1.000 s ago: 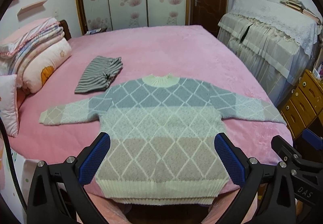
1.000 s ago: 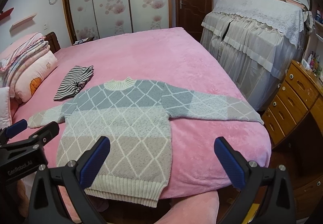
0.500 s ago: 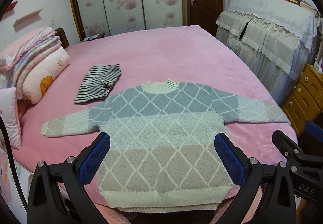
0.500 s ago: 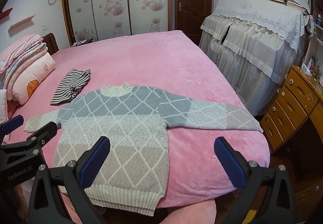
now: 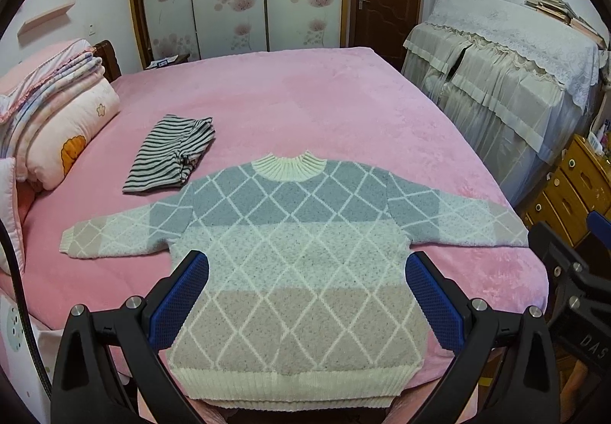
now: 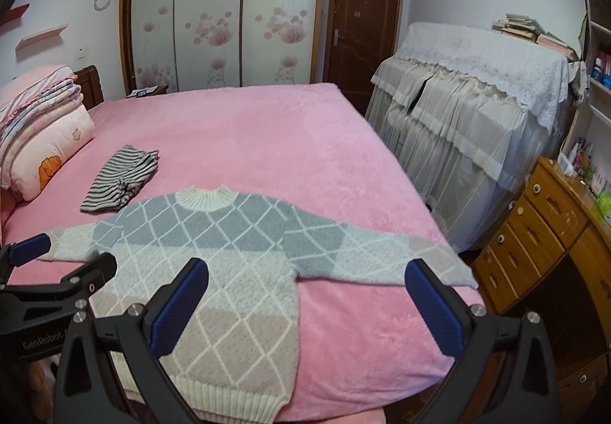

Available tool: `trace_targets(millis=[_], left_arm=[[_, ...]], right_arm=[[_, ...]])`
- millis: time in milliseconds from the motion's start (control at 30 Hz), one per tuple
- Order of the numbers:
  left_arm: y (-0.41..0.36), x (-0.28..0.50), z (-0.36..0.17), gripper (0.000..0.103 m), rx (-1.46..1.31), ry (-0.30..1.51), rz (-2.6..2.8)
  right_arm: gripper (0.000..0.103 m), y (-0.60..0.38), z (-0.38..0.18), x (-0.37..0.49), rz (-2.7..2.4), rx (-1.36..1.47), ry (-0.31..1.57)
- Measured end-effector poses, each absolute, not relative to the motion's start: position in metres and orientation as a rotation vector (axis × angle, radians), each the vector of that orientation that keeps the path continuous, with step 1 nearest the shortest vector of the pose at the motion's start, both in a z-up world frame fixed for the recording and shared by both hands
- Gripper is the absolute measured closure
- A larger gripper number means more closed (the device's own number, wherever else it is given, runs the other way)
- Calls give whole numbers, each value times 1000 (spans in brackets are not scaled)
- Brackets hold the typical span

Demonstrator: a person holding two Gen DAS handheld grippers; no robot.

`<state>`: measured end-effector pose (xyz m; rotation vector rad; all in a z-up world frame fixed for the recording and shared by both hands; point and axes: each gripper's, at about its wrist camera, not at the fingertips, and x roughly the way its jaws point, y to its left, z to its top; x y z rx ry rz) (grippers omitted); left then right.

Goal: Fold small clothes

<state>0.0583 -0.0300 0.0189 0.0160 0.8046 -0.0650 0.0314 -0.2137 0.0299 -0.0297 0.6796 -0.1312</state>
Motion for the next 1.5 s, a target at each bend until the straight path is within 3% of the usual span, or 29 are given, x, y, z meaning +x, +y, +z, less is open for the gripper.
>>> trace_targets(millis=[867,1500], left_arm=[[-42,70,40,1,-1,781,-73],[-23,61,38,1,-17,792,-9]], right_arm=[[0,-221,58,28,-79,-36,614],[0,-213,46,24,-64,38,670]])
